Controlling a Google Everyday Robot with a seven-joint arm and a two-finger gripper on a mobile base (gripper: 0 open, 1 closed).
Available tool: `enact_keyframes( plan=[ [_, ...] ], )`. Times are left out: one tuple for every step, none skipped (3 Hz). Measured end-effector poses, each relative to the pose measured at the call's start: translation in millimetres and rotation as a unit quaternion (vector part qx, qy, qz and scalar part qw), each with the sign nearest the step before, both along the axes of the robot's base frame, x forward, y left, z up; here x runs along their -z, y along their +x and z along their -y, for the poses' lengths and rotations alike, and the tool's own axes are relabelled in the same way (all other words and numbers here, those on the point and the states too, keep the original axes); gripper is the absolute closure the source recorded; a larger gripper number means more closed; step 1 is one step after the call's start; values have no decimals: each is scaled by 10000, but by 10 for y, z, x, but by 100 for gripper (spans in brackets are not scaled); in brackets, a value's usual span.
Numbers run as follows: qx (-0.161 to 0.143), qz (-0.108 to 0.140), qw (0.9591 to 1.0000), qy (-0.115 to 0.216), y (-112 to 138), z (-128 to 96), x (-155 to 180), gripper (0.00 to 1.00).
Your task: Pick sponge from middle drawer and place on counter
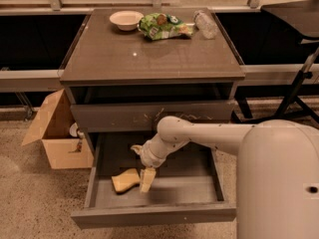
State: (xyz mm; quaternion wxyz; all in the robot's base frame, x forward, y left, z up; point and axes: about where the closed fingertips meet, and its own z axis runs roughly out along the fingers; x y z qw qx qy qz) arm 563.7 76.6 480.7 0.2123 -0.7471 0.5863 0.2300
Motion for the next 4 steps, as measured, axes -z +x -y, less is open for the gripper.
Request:
enact_keyframes(
  plan=[
    [119, 95, 9999, -1, 141, -156, 300, 0],
    [222, 123, 9997, 44, 258, -261, 568, 0],
    [267, 38, 9996, 45, 312, -364, 821, 0],
    [238, -166, 9995, 80, 324, -486, 1089, 4]
  ],
)
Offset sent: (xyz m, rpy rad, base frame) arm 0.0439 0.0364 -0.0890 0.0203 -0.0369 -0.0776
